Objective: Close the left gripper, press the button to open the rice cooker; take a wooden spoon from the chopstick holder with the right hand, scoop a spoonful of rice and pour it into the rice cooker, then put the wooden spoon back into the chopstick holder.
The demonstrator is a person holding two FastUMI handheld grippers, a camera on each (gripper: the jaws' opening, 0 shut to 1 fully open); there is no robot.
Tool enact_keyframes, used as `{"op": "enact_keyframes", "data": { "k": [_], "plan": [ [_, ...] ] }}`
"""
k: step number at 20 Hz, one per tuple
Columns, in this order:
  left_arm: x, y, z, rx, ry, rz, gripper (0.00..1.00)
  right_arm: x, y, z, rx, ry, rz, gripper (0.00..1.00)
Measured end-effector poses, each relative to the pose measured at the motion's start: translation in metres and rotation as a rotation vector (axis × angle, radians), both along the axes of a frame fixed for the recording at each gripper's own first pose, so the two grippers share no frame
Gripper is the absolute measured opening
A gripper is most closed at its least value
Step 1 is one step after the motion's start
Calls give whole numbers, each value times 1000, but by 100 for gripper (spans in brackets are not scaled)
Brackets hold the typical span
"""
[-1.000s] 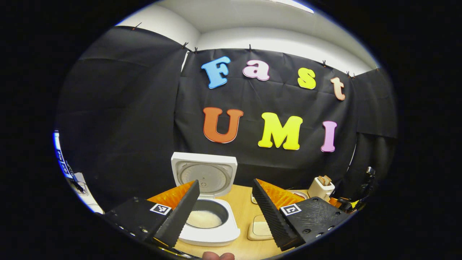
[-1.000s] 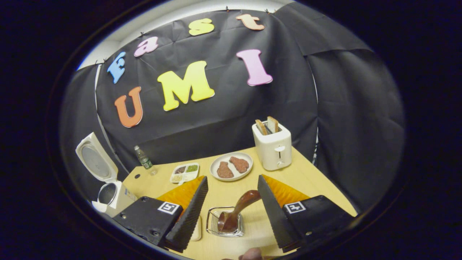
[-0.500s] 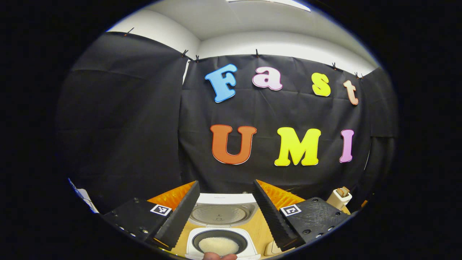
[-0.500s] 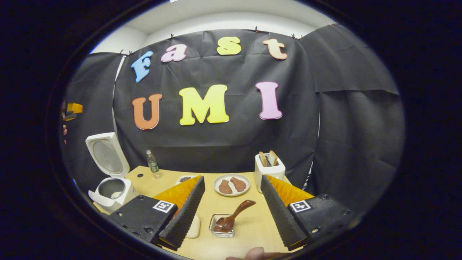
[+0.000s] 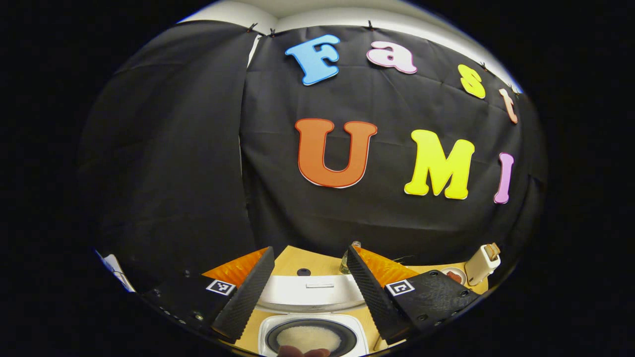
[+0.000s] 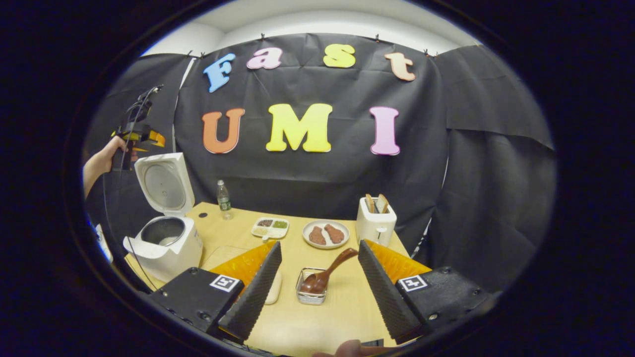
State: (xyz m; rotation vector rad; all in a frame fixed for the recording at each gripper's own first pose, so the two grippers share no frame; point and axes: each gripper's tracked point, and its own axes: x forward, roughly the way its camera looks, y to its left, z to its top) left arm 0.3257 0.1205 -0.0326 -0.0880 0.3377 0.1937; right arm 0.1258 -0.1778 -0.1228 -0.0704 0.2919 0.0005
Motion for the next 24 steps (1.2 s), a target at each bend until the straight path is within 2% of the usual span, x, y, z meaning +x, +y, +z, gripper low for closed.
{"op": "enact_keyframes", "data": {
  "k": [4, 9, 17, 24],
  "plan": [
    [5, -5, -18, -27, 72, -27, 94, 2, 0, -1, 13, 7, -15, 100],
    [-7, -7, -25, 29, 133, -46, 97, 10, 7, 0, 61, 8, -18, 100],
    [-94, -34, -52, -18, 218, -77, 97, 4, 37, -18, 111, 52, 50, 99],
    [-174, -68, -137, -87, 387, -92, 96, -8, 60, -31, 110, 80, 110, 100]
  ]
}}
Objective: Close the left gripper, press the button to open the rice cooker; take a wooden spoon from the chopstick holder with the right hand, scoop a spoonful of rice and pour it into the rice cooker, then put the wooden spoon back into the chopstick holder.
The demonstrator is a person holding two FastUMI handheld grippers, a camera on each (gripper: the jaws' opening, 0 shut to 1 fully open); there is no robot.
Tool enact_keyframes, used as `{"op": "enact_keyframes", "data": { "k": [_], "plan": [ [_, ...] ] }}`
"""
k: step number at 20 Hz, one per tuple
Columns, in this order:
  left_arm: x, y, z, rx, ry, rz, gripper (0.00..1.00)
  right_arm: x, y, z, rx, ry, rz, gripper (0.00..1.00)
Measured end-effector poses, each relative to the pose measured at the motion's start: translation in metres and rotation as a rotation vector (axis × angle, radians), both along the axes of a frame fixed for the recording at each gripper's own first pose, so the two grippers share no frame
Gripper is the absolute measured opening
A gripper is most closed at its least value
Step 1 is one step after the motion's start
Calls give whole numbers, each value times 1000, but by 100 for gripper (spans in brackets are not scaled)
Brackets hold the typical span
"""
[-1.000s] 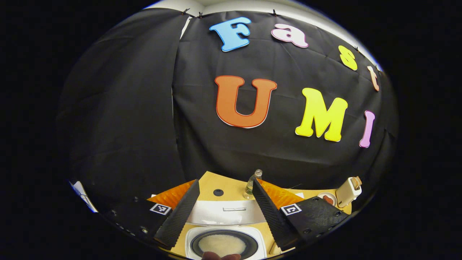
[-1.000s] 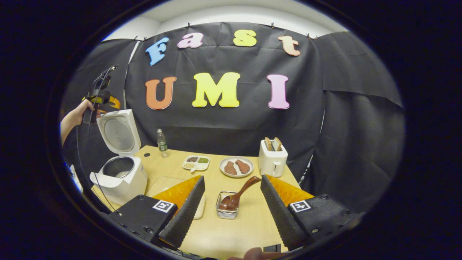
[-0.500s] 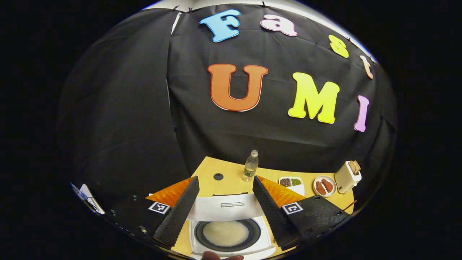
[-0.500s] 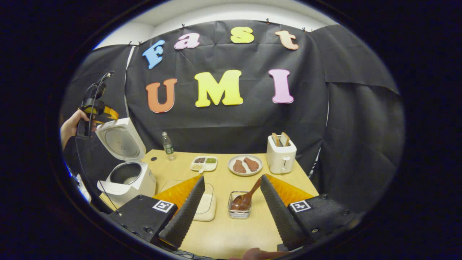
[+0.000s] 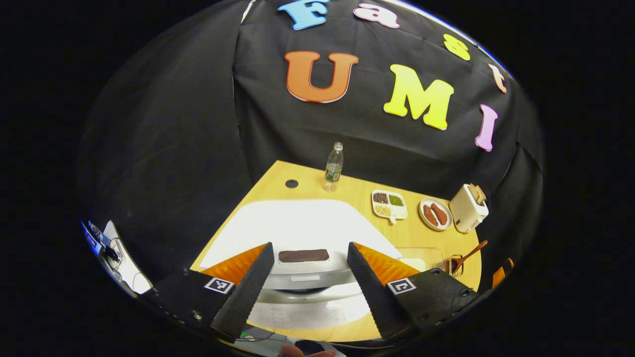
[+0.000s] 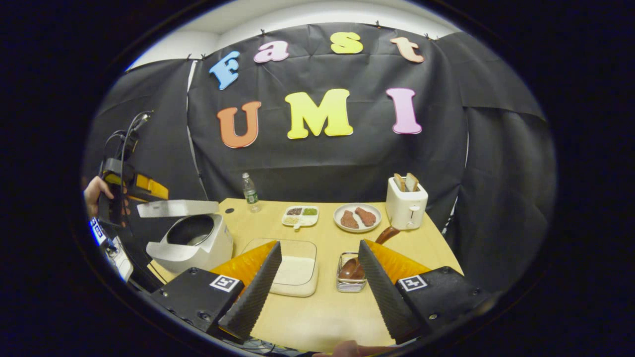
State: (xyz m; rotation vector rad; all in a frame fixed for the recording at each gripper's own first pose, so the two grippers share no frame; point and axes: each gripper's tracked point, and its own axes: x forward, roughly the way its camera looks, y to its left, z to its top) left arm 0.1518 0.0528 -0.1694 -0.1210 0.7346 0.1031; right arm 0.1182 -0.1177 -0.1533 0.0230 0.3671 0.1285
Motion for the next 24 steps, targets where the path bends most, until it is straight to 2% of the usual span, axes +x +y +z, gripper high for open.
{"op": "enact_keyframes", "data": {
  "k": [8, 13, 17, 19, 22, 24],
  "plan": [
    [-26, -2, -54, -88, 149, 63, 96, 0, -6, -9, 39, 36, -9, 100],
    [-28, -2, -62, -78, 164, 74, 96, 2, -10, -16, 49, 46, -20, 99],
    [-30, -2, -71, -103, 187, 115, 96, 6, -12, -23, 58, 52, -31, 100],
    [-33, -2, -75, -68, 183, 107, 96, 8, -11, -27, 61, 61, -24, 99],
    [-34, 1, -80, 53, 156, 51, 97, 11, -7, -37, 70, 85, -10, 100],
    [-31, 0, -77, 27, 138, 71, 98, 13, -4, -41, 75, 94, 3, 100]
  ]
}}
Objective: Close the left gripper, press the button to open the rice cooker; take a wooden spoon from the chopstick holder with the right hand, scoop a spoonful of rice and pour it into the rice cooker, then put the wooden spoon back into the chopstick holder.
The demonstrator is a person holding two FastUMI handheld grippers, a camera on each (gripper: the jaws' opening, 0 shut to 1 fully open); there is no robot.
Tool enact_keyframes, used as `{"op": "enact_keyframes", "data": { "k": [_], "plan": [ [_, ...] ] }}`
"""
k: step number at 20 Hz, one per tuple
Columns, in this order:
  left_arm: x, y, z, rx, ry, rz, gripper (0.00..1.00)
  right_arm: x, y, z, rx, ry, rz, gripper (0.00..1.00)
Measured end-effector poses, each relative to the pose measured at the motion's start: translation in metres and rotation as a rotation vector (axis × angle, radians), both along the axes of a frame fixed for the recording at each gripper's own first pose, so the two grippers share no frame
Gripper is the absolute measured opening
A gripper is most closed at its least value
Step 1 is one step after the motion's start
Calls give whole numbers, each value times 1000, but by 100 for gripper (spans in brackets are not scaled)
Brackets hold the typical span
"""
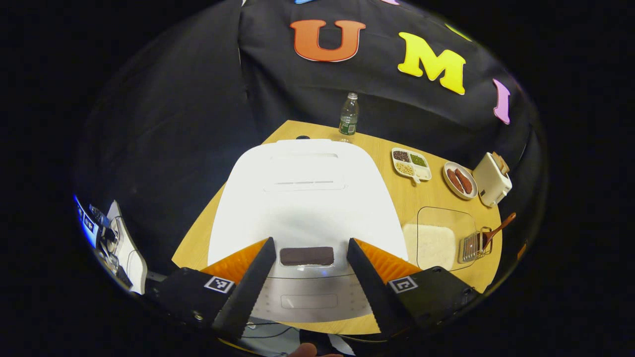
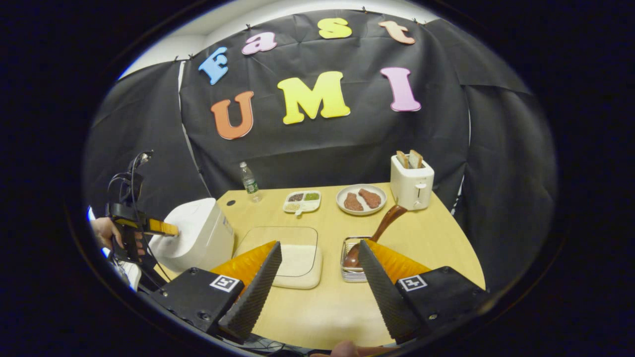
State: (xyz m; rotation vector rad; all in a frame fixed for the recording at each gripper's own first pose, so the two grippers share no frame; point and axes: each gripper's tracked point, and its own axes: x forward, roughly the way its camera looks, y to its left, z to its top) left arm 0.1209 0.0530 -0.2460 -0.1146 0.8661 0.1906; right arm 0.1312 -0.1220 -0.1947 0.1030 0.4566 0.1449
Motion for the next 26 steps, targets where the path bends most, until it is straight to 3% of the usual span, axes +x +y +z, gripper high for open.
{"op": "enact_keyframes", "data": {
  "k": [5, 9, 12, 16, 20, 26],
  "plan": [
    [1, -2, -3, 5, -31, 9, 98, 7, 9, -5, 17, 12, 50, 100],
    [5, 0, 1, 68, -62, 37, 96, 13, 12, -1, 26, 3, 88, 100],
    [5, -1, 4, 51, -67, 78, 96, 17, 7, 3, 15, -5, 112, 100],
    [5, -16, 20, 4, -128, 55, 95, 15, -3, 16, -4, -45, 99, 100],
    [-1, -27, 77, -14, -283, 32, 95, 3, 3, 41, -8, -100, 61, 100],
    [-53, -48, 199, 13, -595, -106, 95, -52, 32, 118, -94, -283, -1, 100]
  ]
}}
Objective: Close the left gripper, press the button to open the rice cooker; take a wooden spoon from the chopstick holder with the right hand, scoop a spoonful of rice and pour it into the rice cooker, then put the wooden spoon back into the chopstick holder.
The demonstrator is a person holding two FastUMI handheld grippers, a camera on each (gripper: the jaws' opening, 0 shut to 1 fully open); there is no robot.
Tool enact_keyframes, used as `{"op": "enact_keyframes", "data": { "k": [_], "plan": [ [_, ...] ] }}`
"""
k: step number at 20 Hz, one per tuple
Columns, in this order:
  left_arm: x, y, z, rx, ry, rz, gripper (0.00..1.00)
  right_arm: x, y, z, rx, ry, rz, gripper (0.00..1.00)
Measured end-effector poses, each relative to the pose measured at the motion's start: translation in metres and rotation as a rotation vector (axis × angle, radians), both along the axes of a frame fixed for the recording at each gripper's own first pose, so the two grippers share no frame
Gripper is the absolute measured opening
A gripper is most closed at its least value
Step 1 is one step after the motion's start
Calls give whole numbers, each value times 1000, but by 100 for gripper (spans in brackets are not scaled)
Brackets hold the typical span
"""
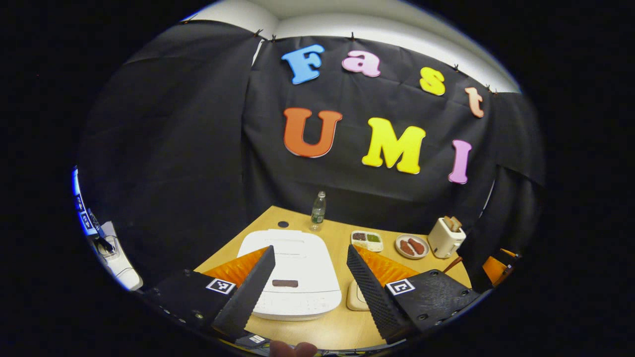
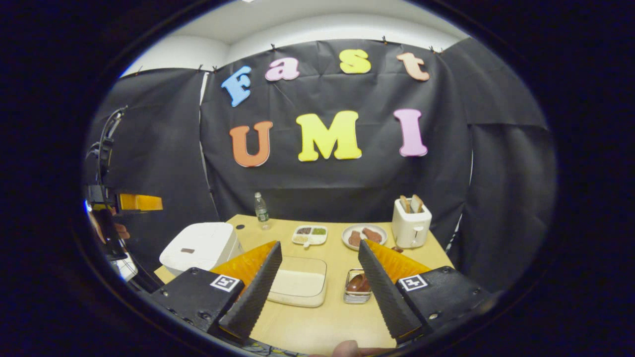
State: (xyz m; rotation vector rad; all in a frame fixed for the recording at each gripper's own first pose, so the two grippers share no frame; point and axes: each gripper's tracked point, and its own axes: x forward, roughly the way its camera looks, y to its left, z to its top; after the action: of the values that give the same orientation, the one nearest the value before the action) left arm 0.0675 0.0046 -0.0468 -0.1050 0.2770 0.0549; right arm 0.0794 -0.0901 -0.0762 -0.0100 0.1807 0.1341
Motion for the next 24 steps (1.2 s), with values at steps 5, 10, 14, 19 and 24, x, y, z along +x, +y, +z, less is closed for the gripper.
{"op": "enact_keyframes", "data": {
  "k": [5, 10, 14, 19, 24],
  "plan": [
    [-71, -20, 65, 34, -170, -109, 95, -77, 25, 57, -21, -140, -75, 100],
    [-138, -33, 75, 23, -210, -180, 94, -139, 45, 82, 15, -164, -110, 100],
    [-167, -37, 77, 55, -224, -171, 95, -170, 54, 87, 21, -170, -113, 100],
    [-190, -38, 78, 66, -246, -169, 95, -187, 57, 82, 33, -154, -111, 100],
    [-195, -46, 83, 72, -274, -177, 94, -190, 52, 79, 18, -148, -111, 100]
  ]
}}
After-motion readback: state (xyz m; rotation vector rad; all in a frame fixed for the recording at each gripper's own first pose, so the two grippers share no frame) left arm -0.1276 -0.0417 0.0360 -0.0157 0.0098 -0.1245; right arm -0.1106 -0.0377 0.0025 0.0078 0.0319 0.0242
